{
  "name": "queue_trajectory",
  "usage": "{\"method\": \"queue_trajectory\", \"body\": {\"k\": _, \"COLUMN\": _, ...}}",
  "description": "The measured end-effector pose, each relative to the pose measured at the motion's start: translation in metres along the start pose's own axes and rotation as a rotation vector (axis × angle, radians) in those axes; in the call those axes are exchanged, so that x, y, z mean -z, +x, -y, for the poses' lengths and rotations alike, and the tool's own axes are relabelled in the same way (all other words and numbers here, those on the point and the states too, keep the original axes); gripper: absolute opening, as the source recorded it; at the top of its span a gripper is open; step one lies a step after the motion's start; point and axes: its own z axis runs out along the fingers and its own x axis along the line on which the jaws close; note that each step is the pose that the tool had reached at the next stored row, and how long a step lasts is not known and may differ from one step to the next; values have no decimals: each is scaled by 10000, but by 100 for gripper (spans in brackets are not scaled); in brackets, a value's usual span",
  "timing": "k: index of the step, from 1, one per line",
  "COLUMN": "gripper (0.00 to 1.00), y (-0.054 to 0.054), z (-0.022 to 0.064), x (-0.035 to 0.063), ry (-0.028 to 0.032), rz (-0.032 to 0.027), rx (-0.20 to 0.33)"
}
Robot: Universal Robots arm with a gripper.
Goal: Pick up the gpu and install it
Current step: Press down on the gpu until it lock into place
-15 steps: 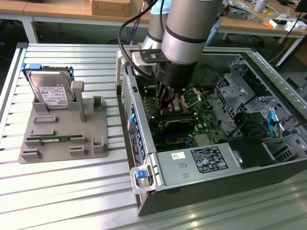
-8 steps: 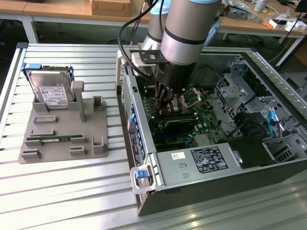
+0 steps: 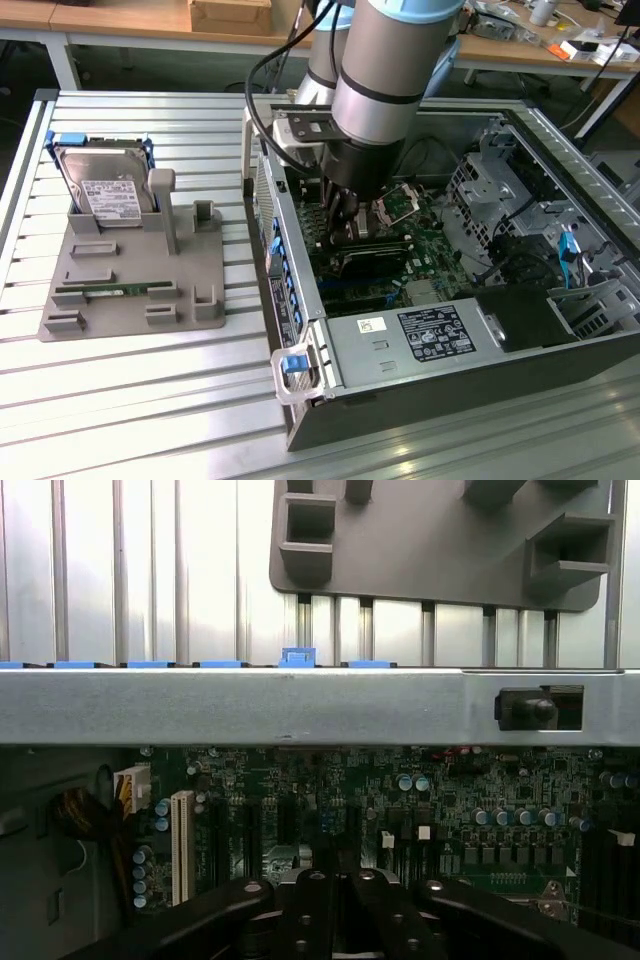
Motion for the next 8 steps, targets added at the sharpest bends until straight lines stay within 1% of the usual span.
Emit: {"method": "queue_trajectory", "body": {"k": 8, "gripper": 11, "y": -1, "z": 0, "x": -44, "ry": -3, "rz": -2, "rx": 0}}
